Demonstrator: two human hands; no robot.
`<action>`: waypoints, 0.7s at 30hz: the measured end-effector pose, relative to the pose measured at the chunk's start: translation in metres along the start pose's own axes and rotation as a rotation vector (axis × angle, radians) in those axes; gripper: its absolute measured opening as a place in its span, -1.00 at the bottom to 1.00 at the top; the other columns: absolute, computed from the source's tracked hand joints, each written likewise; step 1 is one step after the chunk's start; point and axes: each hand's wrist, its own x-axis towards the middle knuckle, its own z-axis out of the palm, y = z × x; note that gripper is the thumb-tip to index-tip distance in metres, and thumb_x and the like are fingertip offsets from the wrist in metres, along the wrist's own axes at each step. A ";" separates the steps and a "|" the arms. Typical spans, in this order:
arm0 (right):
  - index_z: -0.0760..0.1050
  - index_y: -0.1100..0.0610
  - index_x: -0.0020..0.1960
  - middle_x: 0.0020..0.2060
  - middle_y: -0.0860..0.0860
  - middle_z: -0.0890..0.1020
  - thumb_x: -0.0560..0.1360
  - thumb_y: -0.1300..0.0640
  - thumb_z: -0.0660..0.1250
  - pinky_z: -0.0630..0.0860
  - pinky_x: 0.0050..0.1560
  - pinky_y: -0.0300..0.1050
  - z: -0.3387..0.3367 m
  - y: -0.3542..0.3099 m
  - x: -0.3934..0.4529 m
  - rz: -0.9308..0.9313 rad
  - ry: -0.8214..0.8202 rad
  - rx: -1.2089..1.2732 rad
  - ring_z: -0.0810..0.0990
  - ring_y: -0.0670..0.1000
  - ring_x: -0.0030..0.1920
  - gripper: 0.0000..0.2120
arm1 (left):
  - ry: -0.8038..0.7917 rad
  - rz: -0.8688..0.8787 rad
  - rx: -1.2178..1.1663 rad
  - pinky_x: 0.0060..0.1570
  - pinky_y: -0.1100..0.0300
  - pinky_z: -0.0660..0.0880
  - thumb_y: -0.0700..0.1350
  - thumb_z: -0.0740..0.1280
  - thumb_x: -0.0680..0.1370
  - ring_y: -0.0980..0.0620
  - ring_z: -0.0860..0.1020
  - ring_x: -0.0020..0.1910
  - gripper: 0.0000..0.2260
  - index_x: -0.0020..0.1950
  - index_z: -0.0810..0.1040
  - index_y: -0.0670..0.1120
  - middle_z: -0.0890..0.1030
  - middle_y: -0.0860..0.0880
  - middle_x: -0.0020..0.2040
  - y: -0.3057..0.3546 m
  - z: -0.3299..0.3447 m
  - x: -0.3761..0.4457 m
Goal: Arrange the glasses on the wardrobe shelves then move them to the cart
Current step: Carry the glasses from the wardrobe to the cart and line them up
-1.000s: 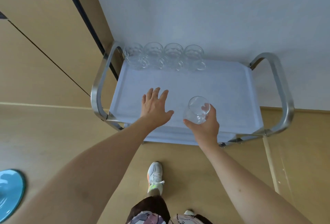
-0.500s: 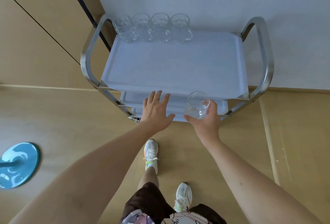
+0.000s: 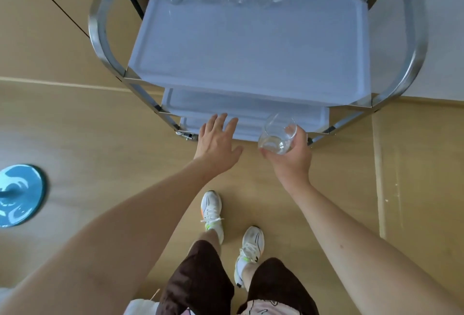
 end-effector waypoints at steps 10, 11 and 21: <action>0.39 -0.03 0.36 0.20 -0.25 0.51 0.24 0.02 0.69 0.31 0.00 -0.60 0.078 0.063 0.038 -0.036 -0.044 -0.024 0.40 -0.54 0.09 -0.22 | 0.047 -0.046 -0.027 0.55 -0.13 0.02 0.13 0.35 0.58 -0.17 0.00 0.62 -0.34 0.61 0.18 0.00 0.12 -0.14 0.64 -0.075 0.070 0.054; 0.39 -0.02 0.36 0.19 -0.25 0.51 0.25 0.02 0.68 0.30 0.00 -0.60 0.087 0.070 0.043 -0.042 -0.047 -0.025 0.40 -0.54 0.08 -0.22 | 0.057 -0.055 -0.026 0.55 -0.13 0.02 0.14 0.35 0.58 -0.17 0.01 0.62 -0.34 0.61 0.19 0.00 0.13 -0.13 0.64 -0.083 0.077 0.061; 0.41 -0.06 0.31 0.18 -0.25 0.54 0.20 -0.05 0.67 0.45 0.11 -0.32 0.168 0.106 0.109 -0.157 -0.015 0.022 0.50 -0.32 0.10 -0.24 | 0.106 -0.049 -0.008 0.56 -0.13 0.04 0.16 0.33 0.60 -0.20 0.00 0.63 -0.32 0.63 0.16 -0.02 0.11 -0.15 0.64 -0.132 0.136 0.127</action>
